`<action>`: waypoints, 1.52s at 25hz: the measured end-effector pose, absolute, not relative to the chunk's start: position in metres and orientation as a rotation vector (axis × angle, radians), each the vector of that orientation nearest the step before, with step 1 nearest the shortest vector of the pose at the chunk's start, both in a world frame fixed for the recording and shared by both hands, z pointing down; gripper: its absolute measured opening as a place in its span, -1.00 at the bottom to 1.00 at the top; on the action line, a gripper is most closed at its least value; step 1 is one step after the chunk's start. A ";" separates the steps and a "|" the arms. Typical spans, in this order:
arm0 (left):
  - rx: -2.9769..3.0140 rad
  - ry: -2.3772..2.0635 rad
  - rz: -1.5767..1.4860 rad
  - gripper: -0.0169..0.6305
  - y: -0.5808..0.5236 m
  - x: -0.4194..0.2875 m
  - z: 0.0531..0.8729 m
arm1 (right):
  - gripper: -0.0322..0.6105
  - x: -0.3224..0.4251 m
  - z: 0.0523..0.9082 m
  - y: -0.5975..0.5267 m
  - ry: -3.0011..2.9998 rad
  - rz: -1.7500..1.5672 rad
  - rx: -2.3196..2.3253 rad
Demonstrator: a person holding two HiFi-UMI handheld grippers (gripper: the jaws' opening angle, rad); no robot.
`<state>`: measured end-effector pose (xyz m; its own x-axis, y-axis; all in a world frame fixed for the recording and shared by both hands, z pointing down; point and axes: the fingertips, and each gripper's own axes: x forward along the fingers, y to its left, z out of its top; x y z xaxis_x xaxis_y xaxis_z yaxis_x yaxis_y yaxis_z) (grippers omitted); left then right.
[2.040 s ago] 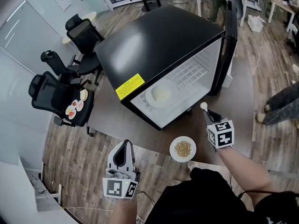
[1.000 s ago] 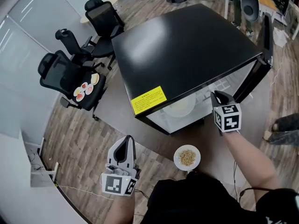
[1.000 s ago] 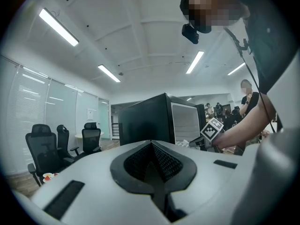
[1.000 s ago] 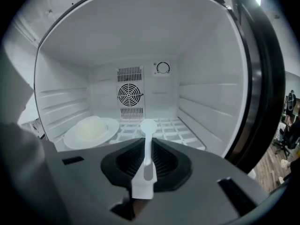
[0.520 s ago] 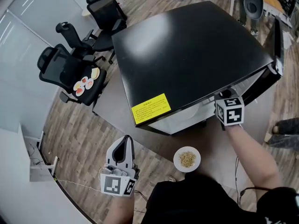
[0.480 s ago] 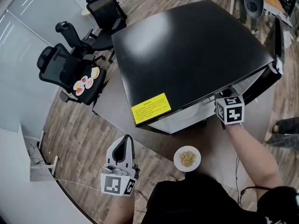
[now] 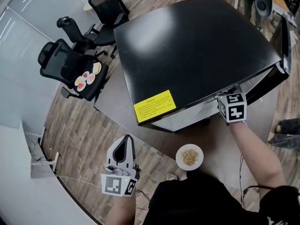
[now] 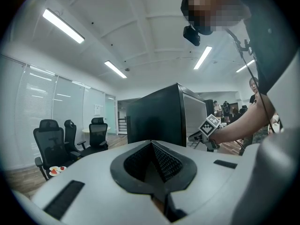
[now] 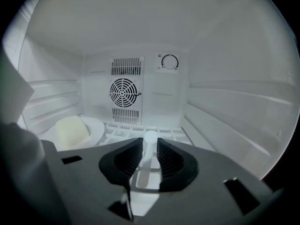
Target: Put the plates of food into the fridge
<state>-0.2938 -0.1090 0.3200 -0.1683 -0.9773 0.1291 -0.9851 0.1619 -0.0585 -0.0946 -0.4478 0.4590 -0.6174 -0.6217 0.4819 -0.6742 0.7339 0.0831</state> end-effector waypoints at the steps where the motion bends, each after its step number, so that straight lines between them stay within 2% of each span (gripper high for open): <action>1: 1.985 -2.350 0.198 -0.94 -0.108 -0.294 0.320 | -0.67 -0.095 0.455 -0.448 -2.464 0.124 0.991; 14: 2.150 -2.297 0.105 -0.94 -0.087 -0.277 0.305 | -0.67 -0.050 0.426 -0.377 -2.514 0.143 1.119; 27: 2.304 -2.145 0.151 -0.94 0.004 -0.280 0.318 | -0.68 0.002 0.532 -0.194 -2.335 0.616 1.204; 38: 2.361 -2.034 0.184 -0.94 0.063 -0.295 0.341 | -0.67 0.000 0.598 -0.077 -2.223 0.846 1.242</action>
<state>-0.2945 0.0627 0.3409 0.1438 -0.9843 0.1020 -0.9867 -0.1505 -0.0619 0.0001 -0.0772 0.5977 -0.4908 -0.5876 0.6432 -0.8666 0.4052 -0.2911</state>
